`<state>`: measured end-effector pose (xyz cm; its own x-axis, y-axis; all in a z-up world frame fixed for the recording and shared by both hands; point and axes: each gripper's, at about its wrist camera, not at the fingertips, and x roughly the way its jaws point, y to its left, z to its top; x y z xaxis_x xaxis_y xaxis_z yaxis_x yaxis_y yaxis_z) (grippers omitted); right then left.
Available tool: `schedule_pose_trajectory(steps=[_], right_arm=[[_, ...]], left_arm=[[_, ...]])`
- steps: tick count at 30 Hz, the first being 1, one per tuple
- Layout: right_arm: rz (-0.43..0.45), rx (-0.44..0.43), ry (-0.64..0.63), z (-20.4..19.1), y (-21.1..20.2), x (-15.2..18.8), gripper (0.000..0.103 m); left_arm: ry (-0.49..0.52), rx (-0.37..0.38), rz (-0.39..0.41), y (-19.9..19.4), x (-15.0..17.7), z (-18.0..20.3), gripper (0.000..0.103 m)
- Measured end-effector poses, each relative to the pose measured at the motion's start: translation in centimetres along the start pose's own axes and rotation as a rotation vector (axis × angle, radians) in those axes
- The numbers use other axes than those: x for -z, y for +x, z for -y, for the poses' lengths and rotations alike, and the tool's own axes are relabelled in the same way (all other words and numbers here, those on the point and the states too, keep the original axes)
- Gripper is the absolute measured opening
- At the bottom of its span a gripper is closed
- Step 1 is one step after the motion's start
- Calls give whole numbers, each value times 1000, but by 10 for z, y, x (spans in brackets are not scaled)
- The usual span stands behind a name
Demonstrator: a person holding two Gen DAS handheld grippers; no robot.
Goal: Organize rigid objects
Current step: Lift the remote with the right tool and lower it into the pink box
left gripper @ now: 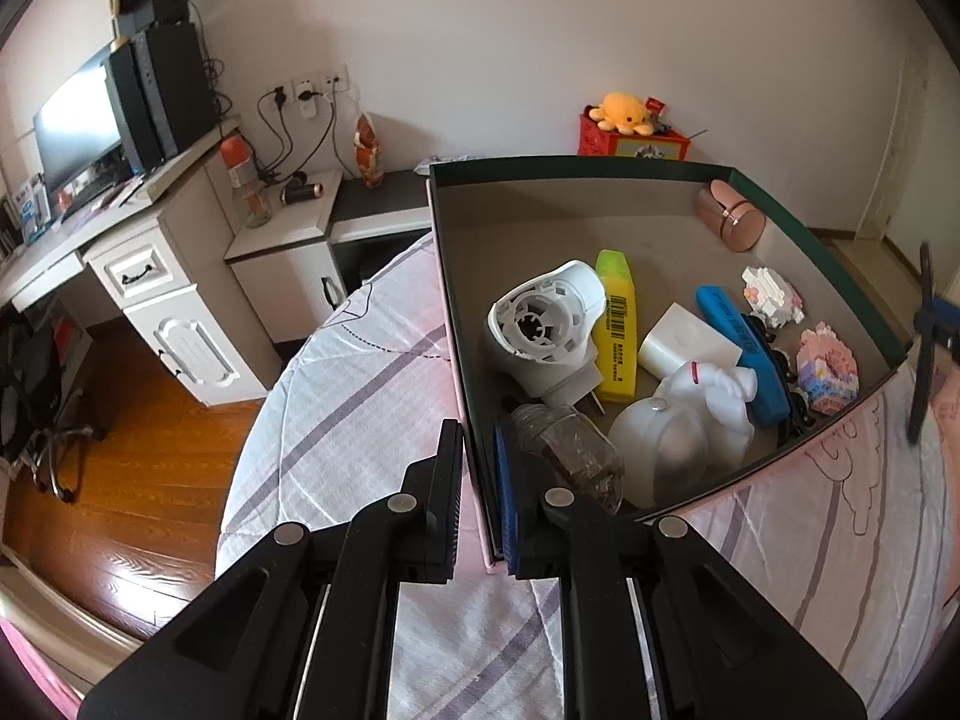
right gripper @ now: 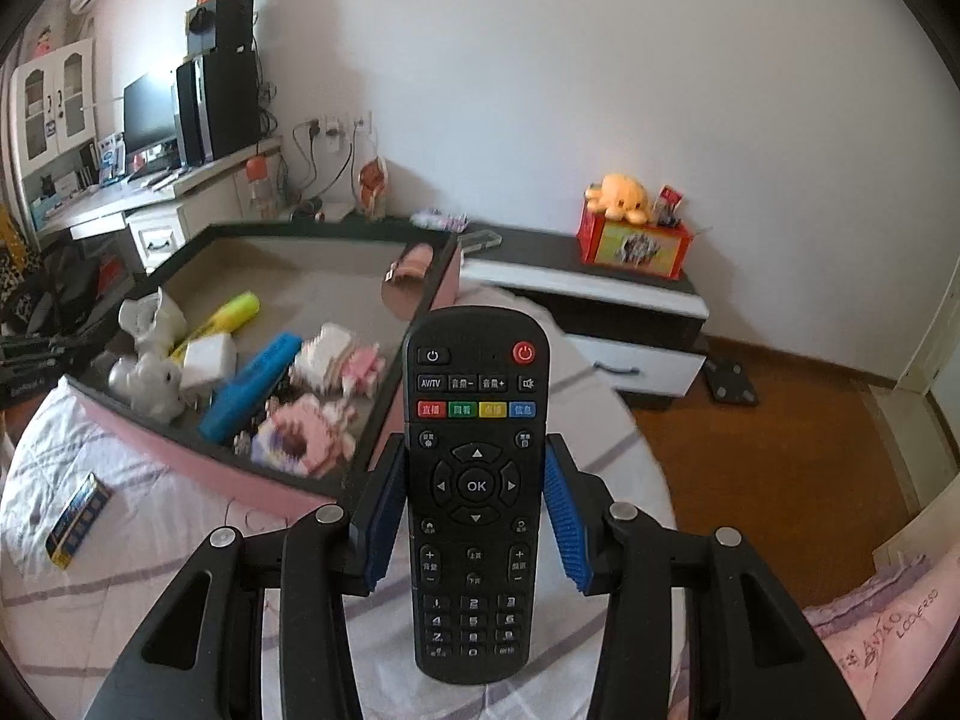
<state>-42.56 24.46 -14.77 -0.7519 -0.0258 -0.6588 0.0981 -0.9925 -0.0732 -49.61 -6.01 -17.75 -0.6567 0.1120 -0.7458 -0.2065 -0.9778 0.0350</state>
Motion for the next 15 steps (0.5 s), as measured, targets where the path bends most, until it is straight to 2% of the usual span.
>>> schedule_pose_trajectory(steps=[15], right_arm=[[134,45,-71,-27,-20,-55,45]], left_arm=[[18,6,12,-1,0,0,12]])
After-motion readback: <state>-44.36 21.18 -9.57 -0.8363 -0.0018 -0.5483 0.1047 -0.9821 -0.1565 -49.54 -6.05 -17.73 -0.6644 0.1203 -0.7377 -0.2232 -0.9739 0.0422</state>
